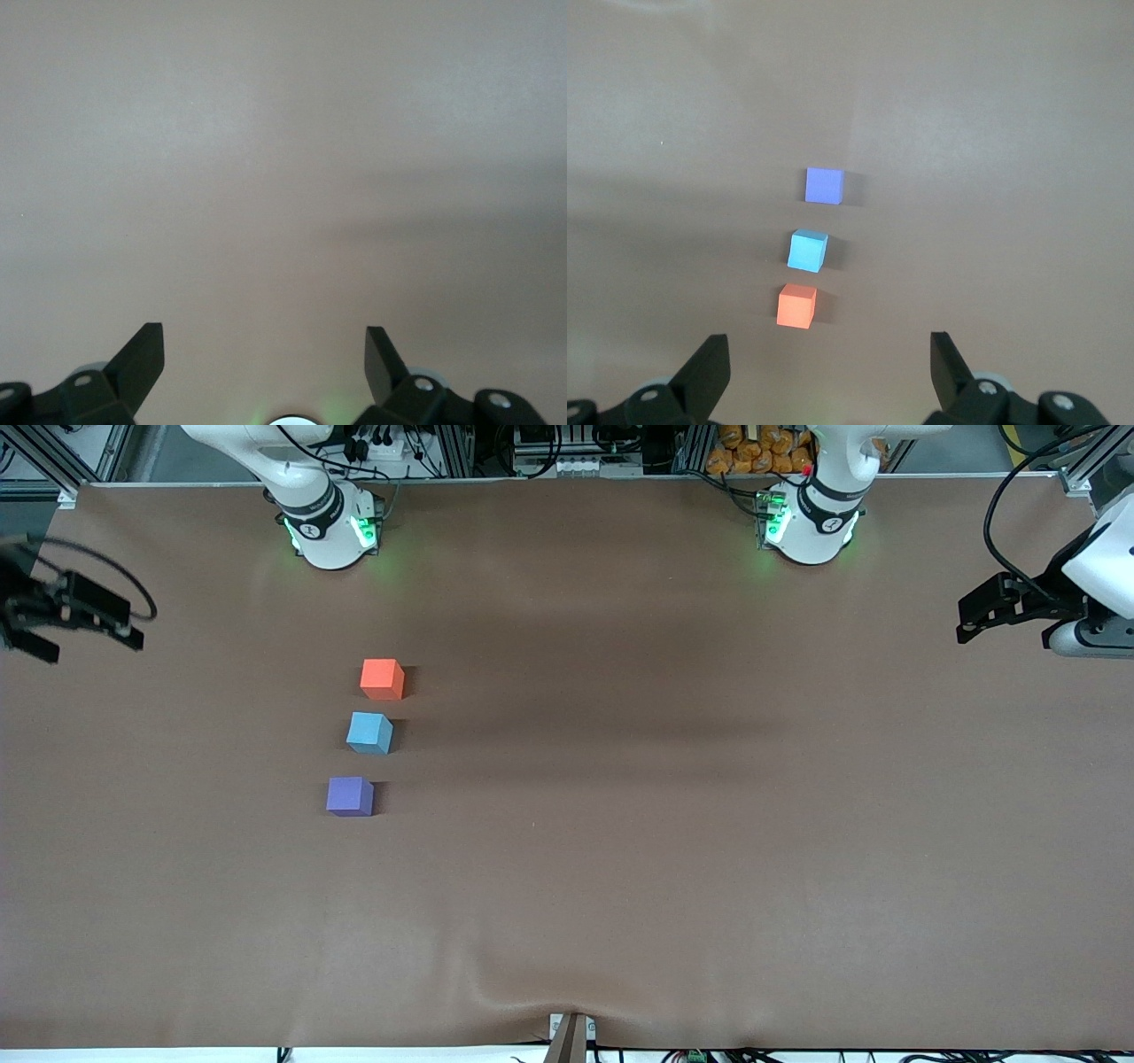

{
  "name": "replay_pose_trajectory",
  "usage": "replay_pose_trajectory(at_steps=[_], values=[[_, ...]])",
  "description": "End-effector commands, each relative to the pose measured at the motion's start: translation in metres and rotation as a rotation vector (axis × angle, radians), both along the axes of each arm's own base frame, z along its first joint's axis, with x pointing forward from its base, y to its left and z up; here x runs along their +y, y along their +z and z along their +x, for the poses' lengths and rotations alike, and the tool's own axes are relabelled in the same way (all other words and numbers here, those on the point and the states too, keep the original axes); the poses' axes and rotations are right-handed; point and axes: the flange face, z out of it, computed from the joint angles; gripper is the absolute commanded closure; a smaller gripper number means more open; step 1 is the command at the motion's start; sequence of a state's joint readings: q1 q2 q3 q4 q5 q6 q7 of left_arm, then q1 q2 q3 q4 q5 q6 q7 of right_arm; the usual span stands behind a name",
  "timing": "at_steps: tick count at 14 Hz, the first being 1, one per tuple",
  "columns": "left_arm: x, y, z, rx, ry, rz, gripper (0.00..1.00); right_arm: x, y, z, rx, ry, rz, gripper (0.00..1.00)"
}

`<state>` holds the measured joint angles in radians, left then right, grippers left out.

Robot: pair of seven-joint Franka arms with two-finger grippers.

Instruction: Place blue block between orange and purple blocks

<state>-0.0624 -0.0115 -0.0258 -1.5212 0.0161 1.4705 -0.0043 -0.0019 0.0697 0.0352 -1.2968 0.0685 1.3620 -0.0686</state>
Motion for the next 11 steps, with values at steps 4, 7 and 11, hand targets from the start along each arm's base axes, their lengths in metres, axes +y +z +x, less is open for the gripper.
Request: replay_pose_trajectory(at_steps=[4, 7, 11], values=[[0.005, 0.004, 0.001, -0.015, 0.015, 0.004, 0.0, -0.003, -0.008, -0.045, -0.042, 0.007, -0.044, 0.0], [0.006, 0.004, 0.001, -0.015, 0.017, 0.004, 0.0, -0.011, -0.001, -0.036, -0.063, 0.07, -0.061, 0.0], [0.004, 0.005, 0.001, -0.016, 0.01, 0.003, 0.0, -0.036, -0.005, -0.033, -0.057, 0.145, -0.053, 0.0]])
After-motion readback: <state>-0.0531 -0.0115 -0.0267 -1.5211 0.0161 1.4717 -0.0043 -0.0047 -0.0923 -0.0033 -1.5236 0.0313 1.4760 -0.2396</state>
